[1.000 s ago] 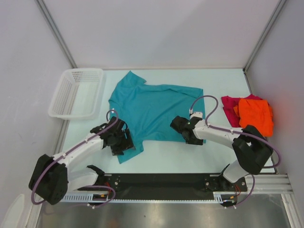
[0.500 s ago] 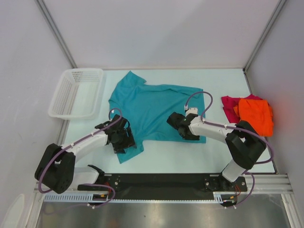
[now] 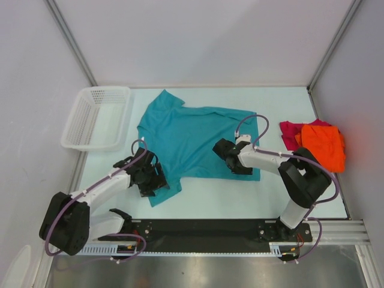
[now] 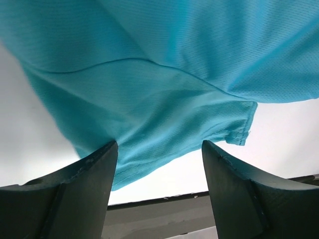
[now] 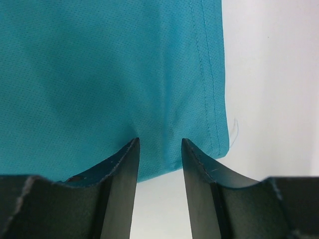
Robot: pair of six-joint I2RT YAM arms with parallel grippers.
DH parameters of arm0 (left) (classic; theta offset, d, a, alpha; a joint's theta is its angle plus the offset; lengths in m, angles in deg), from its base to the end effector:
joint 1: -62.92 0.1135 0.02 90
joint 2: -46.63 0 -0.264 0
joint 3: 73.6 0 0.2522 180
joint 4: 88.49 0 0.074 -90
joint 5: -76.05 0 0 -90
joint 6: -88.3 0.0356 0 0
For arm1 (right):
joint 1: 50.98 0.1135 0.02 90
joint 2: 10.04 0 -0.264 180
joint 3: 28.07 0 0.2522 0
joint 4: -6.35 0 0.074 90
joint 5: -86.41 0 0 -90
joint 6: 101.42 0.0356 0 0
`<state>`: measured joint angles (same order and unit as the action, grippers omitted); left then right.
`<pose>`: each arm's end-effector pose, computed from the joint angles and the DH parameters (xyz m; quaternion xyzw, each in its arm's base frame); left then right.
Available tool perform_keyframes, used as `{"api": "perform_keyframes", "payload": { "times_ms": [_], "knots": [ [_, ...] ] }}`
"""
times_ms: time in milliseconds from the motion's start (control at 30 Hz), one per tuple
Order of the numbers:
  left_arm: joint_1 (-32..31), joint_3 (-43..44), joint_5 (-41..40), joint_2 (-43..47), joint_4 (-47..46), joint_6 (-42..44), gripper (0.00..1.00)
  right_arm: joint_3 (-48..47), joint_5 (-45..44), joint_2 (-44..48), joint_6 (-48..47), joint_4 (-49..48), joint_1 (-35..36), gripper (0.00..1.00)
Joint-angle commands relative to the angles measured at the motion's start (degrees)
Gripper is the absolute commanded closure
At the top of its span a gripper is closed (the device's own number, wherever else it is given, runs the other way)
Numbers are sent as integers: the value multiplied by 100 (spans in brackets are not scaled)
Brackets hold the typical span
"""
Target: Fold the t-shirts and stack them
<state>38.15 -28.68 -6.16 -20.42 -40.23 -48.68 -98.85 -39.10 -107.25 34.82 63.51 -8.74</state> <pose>0.1681 -0.0829 0.1587 -0.1780 0.9669 -0.1538 0.0984 0.2289 0.1800 0.1608 0.0502 0.9497 -0.1810 0.2506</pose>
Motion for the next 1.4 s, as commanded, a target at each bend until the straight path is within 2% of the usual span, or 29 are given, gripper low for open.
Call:
{"api": "perform_keyframes", "payload": {
  "times_ms": [0,200,400,600,900,1200,1367],
  "knots": [
    [271,-48,178,227,338,233,26,41,-53,26,-1,-51,-84,55],
    [350,57,372,587,628,180,25,383,96,290,263,107,-102,55],
    [553,-224,864,456,487,163,26,849,562,510,552,20,-76,56],
    [597,-180,820,561,566,154,26,990,589,764,816,380,188,55],
    [597,-40,698,579,584,251,26,1245,624,914,984,363,250,55],
    [605,-4,452,-264,-153,207,28,1061,519,712,922,284,303,56],
    [623,-179,704,-993,-846,-47,28,1096,509,712,913,266,303,59]
  ]
}}
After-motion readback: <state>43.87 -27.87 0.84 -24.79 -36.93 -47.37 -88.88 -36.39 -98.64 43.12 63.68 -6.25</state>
